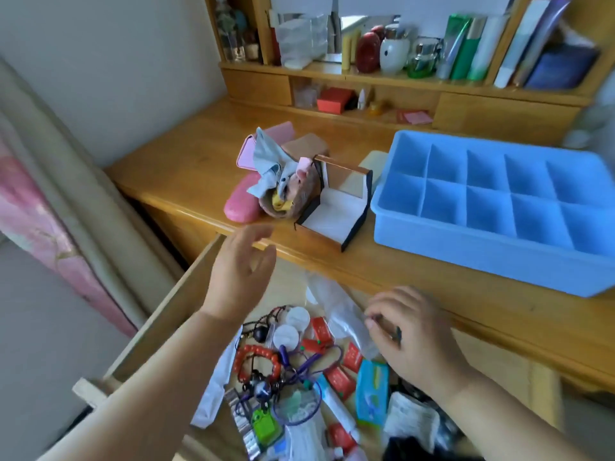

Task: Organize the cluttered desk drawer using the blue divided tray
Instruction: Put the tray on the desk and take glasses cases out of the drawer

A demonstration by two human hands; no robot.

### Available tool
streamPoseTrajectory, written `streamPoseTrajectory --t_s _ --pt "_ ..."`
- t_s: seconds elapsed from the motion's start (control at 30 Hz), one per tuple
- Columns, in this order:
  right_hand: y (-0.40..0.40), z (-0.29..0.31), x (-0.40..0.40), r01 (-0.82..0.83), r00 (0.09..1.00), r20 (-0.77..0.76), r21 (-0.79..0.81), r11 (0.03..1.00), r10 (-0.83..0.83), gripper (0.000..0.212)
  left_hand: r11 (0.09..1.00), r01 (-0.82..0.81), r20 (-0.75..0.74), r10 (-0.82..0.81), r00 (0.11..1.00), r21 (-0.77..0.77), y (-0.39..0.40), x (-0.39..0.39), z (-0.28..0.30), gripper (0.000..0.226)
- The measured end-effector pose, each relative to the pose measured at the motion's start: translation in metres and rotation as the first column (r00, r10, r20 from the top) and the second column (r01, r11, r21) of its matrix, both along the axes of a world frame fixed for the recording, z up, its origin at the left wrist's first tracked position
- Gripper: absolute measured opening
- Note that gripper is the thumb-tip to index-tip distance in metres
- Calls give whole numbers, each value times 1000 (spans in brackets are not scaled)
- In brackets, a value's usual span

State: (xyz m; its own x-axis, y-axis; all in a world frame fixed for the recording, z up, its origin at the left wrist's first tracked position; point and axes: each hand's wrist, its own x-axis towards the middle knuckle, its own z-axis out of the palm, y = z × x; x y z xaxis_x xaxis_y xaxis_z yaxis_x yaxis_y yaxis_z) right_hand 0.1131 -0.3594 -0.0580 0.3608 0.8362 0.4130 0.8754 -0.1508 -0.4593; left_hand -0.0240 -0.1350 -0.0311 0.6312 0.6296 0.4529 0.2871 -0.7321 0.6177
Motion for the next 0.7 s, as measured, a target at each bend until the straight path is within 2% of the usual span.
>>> streamPoseTrajectory --t_s 0.07,0.1,0.17,0.2,0.23,0.3,0.33,0.4,0.5,0.53,0.57,0.63,0.7 --pt "-31 -23 -18 -58 998 -24 -181 982 54 12 994 67 -279 -90 956 -92 -31 -32 -37 22" --pt "-47 -37 -24 -27 999 -54 -320 947 10 19 984 90 -395 -146 907 -156 -44 -45 -55 25" --pt "-79 -66 -33 55 988 -77 -626 778 -132 51 952 133 -532 -266 804 -275 -68 -68 -80 43" --pt "-92 -77 -38 63 980 -87 -712 699 -177 66 939 158 -601 -319 733 -306 -77 -76 -88 57" --pt "-102 -84 -44 56 974 -106 -745 665 -202 76 934 182 -698 -351 624 -307 -86 -82 -95 69" --pt "-113 -91 -58 22 974 -147 -698 715 -174 83 947 243 -857 -299 420 -212 -100 -87 -103 76" --pt "-116 -92 -64 -11 973 -179 -659 752 -143 81 952 275 -893 -240 381 -138 -104 -87 -102 70" --pt "-117 -89 -70 -89 960 -268 -573 815 -84 71 949 316 -923 -116 368 7 -104 -86 -94 50" --pt "-111 -79 -67 -131 946 -324 -465 876 -30 49 931 349 -960 1 279 103 -93 -87 -80 49" --pt "-107 -77 -64 -89 947 -316 -421 903 -55 40 940 332 -963 -7 269 85 -89 -87 -76 46" --pt "-102 -75 -60 -27 944 -313 -378 926 -101 32 953 297 -953 -38 301 56 -86 -85 -73 42" --pt "-88 -71 -50 81 926 -325 -321 944 -190 22 972 235 -871 -114 479 2 -83 -74 -67 32" --pt "-65 -66 -38 112 924 -314 -328 938 -220 21 976 219 -767 -134 627 8 -86 -58 -63 29"
